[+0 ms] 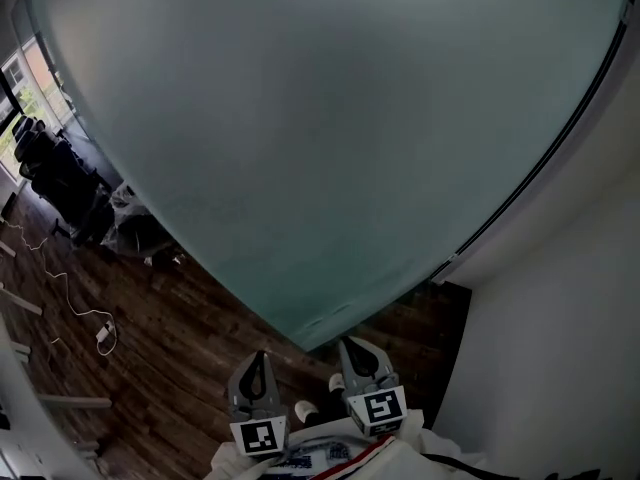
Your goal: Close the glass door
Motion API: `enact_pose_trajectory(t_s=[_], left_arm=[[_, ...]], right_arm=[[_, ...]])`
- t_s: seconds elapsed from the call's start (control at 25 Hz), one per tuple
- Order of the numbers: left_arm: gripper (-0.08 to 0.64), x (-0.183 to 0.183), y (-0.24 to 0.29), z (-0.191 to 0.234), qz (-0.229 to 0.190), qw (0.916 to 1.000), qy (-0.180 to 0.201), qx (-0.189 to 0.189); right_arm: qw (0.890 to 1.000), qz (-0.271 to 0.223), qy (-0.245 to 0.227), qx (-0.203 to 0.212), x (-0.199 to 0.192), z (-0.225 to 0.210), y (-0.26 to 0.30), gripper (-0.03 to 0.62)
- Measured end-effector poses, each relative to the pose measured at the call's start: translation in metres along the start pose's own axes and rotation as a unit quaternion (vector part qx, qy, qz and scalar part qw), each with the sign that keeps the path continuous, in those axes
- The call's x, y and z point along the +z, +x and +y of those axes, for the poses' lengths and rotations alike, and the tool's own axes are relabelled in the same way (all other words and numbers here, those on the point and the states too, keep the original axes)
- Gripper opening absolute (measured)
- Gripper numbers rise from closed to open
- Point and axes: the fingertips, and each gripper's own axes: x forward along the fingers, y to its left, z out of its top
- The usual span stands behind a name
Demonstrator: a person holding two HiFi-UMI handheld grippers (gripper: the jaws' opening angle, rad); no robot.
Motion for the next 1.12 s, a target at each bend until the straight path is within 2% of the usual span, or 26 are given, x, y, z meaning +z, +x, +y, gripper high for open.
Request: enact_pose_trajectory(t_s=[0.12,0.2,0.28,0.4,0.64,0.8,0.88,1.04,1.12], left_arm=[[0.003,0.001,0.007,-0.004,0.002,1.0,0.004,-0.002],[0.003,0.001,0.014,-0.005,0.003,1.0,0.003,-0.002],[0.003,0.001,0.016,-0.004,0.004,1.0,0.003,-0.001],[0.003,0.002,0.014,-0.002,0.003,0.9999,0.008,-0.006],[0.003,-0.002,0.018,-0.006,0.012,0.9999,0.009,-0.004],[0.003,0.003,0.017,-0.004,0.009,0.9999,0.012,-0.001],[0.003,0.005,0.017,-0.001,0.01,0.9999,0.013,0.003],[0.003,0.006,0.021,0.006,0.012,0.9997,0.013,0.018],[0.003,0.001,0.029,0.003,0.017,0.9995,0.014,0.024]], right_arm=[[1.0,-0.009,-0.005,0.018,-0.004,-0.001,0.009,0.009],[0.999,-0.019,-0.02,0.029,-0.011,0.0,0.02,0.083],[0.998,-0.029,-0.033,0.033,-0.022,0.003,0.03,0.121],[0.998,-0.015,-0.05,0.036,-0.033,0.01,0.043,0.247],[0.997,-0.022,-0.067,0.036,-0.026,0.009,0.058,0.239],[0.998,-0.025,-0.05,0.034,-0.026,0.011,0.079,0.235],[0.998,-0.023,-0.044,0.033,-0.022,0.012,0.089,0.227],[0.998,-0.027,-0.064,0.013,-0.021,0.009,0.099,0.195],[0.998,-0.024,-0.063,0.018,-0.026,0.001,0.103,0.19]])
